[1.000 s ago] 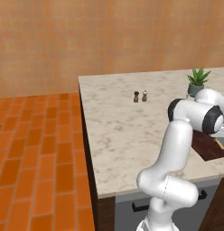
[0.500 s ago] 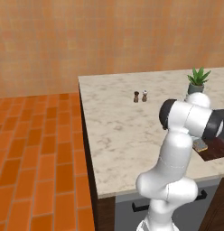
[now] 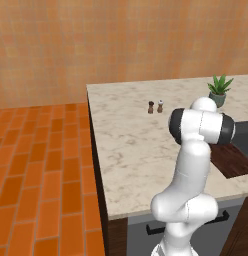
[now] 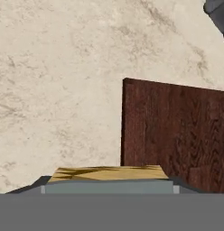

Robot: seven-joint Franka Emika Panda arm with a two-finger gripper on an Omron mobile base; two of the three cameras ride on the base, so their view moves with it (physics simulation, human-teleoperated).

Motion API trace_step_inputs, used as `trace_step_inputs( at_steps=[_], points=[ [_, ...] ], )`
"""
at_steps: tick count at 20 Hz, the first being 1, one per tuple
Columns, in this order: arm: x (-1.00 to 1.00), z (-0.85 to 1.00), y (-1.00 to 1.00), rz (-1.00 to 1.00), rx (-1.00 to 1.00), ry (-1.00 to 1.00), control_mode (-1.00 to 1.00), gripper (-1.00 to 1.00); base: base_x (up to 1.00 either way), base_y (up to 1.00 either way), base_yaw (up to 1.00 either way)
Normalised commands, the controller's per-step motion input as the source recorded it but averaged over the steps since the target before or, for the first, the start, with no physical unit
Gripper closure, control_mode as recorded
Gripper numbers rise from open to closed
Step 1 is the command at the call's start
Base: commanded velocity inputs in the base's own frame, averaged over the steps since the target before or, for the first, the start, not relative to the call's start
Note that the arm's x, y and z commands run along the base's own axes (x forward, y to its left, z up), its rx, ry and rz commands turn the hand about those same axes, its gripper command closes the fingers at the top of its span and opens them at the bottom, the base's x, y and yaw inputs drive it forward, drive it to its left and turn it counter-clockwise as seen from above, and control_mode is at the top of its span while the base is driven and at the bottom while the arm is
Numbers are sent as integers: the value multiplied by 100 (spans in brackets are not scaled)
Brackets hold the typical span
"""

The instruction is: Pick up the sponge from the counter and clean the cutting board by briefly scrubbing or pressing down on the cutting board. Once finished, release the sponge.

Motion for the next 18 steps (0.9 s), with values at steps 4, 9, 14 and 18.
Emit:
trace_step_inputs(
  at_steps=[4, 9, 14, 18],
  points=[
    [46, 0, -61, 21, 9, 4, -100, 100, 0, 0, 0],
    [17, -36, -53, 6, 5, -1, -100, 100, 0, 0, 0],
    [46, -53, -14, 10, 1, 1, -100, 100, 0, 0, 0],
    [-78, -60, 45, 3, 4, -9, -100, 100, 0, 0, 0]
  ],
)
